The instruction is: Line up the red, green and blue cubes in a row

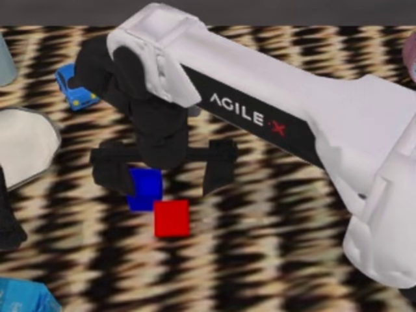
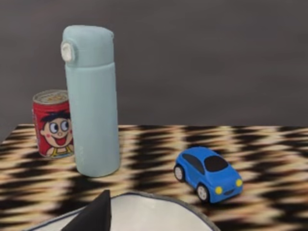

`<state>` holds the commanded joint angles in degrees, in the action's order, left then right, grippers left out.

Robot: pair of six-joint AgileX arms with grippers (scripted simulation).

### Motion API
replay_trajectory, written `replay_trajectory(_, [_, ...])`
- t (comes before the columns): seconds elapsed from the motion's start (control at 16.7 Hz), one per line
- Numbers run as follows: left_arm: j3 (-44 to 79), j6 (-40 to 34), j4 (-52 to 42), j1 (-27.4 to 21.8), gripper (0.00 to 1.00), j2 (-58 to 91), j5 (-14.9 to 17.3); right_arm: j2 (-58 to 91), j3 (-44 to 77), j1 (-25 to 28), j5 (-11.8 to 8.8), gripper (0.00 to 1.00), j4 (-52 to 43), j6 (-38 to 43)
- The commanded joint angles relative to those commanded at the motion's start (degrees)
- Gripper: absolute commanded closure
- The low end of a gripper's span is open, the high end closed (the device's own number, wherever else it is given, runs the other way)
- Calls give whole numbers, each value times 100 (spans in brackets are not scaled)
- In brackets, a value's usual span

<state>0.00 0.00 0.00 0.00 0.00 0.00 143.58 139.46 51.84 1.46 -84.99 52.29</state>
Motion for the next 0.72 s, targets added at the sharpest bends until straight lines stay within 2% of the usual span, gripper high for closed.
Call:
replay_trajectory(0.18, [0, 0, 0, 0, 0, 0, 0, -15, -29, -63, 0, 0, 25, -65])
replay_trajectory(0.36, [0, 0, 0, 0, 0, 0, 0, -112, -196, -324, -1, 0, 115, -611])
replay_trajectory(0.54, [0, 0, 0, 0, 0, 0, 0, -287, -529, -818, -11, 0, 272, -1667])
replay_trajectory(0.72, [0, 0, 0, 0, 0, 0, 0, -533, -1047, -1494, -35, 0, 475, -3090])
